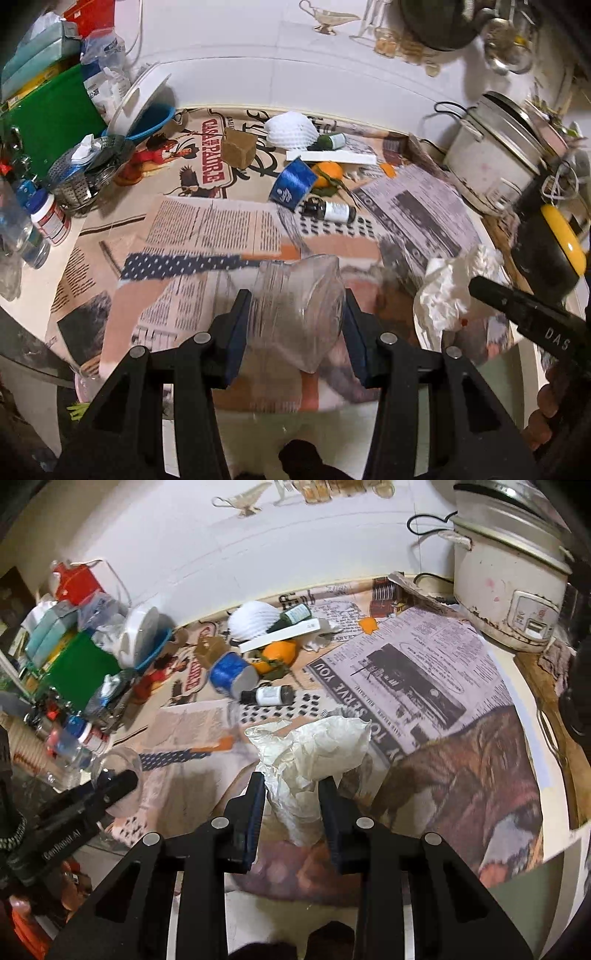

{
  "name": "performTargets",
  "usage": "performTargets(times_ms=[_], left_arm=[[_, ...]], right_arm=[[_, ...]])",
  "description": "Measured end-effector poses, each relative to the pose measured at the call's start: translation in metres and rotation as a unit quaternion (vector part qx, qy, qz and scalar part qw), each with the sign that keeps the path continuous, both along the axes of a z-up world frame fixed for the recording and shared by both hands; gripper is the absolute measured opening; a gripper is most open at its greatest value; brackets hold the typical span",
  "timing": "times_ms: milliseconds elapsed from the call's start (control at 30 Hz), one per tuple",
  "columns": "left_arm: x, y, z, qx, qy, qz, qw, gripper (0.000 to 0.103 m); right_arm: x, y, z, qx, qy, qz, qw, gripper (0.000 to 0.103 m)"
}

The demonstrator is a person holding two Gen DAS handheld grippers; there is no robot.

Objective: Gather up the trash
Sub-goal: 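Grasp the clear plastic bottle with the left tool while the right tool grasps the tissue, then carry both items down over the white floor bin and open both tools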

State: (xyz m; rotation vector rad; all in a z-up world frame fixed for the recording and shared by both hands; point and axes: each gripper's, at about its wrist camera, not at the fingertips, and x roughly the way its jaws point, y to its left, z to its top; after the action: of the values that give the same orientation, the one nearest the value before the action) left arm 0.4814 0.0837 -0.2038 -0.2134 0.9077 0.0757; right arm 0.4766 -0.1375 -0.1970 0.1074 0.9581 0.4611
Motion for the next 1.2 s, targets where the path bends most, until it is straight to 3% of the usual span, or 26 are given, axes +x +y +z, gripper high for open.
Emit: performTargets(times_ms=[367,567,767,967,1200], left_arm=[[-0.106,0.027,-0.014,-0.009,0.003,-0.074,0.9972,0.046],[-0.161,0.037,-0.036,0.002,0.019,-0.104,0.9944,0.046],[-0.188,0.034,-0.072,-0.009,0.054,-0.119,0.9914,0.046],[-0.194,0.022,-0.132,-0.026,0.085,-0.114,0.9895,0.046],[-0.185,0.002,-0.249,-0.060,0.106,-0.080,0.9893,0.046]], right_arm=[[-0.110,0.032,-0.006,-0.006,-0.014,-0.047,0.999,0.027],[-0.167,0.050,-0.027,0.002,0.000,-0.065,0.998,0.027],[-0.197,0.053,-0.058,-0.012,0.026,-0.069,0.997,0.027],[-0.203,0.045,-0.110,-0.034,0.053,-0.060,0.996,0.027],[-0.190,0.026,-0.214,-0.053,0.076,-0.040,0.995,0.027]])
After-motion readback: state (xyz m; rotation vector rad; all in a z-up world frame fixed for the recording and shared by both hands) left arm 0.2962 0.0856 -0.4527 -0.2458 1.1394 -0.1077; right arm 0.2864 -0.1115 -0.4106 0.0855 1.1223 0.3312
